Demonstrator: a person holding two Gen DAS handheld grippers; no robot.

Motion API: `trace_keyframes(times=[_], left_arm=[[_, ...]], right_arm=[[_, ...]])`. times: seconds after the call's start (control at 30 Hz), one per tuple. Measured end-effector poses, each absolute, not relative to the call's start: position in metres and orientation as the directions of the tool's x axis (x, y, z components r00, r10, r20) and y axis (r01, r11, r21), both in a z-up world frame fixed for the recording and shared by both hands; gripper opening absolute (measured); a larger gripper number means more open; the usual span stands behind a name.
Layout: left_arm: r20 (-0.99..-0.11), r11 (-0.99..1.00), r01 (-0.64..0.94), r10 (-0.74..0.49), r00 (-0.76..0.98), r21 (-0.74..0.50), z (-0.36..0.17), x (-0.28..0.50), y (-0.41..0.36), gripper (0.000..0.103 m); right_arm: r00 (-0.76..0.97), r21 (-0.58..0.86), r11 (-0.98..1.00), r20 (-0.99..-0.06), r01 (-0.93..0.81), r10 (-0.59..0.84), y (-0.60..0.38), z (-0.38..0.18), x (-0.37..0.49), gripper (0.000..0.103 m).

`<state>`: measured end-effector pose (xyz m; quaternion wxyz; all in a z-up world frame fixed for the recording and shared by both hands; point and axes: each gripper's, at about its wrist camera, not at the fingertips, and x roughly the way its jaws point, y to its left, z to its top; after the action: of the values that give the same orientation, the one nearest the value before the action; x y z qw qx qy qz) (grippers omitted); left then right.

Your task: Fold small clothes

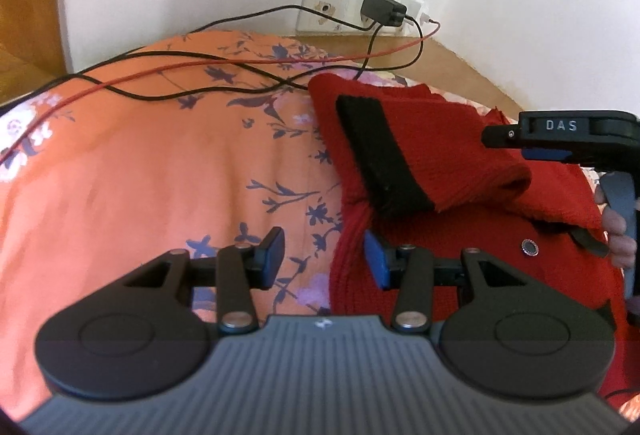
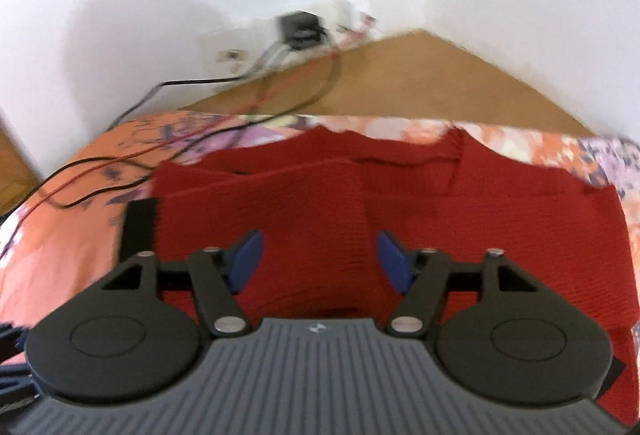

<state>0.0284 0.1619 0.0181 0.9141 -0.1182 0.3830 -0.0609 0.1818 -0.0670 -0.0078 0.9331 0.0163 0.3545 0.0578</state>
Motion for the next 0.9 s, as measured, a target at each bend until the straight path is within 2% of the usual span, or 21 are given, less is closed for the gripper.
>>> trace_keyframes(times=[0.17, 0.37, 0.57, 0.9], left_arm=[[-0.69, 0.966, 0.02, -0.197, 0.697, -0.256, 0.019, 0.025, 0.161, 0.046], [-0.709, 0.966, 0.027, -0.206, 0.675, -0.255, 0.013, 0.02, 0.161, 0.046], [-0.732, 0.954, 0.018, -0.241, 0.638, -0.299, 0.004, 0.019, 0.163, 0.046], [-0.734, 0.961, 0.023, -0.225, 0.641, -0.275, 0.004, 0.016, 0.159, 0.046]], right_arm=[[0.718, 0.028, 0.971, -0.668, -0.235, 0.193, -0.024, -0.002, 0.163, 0.078], [0.635, 0.107, 0.95, -0.721, -0.292, 0.276, 0.01, -0.017, 0.166, 0.078], [0.616, 0.079, 0.945, -0.74, -0.316, 0.268, 0.03, -0.039, 0.169, 0.078], [0.666, 0.0, 0.948, -0.712, -0.317, 0.222, 0.039, -0.052, 0.165, 0.075]])
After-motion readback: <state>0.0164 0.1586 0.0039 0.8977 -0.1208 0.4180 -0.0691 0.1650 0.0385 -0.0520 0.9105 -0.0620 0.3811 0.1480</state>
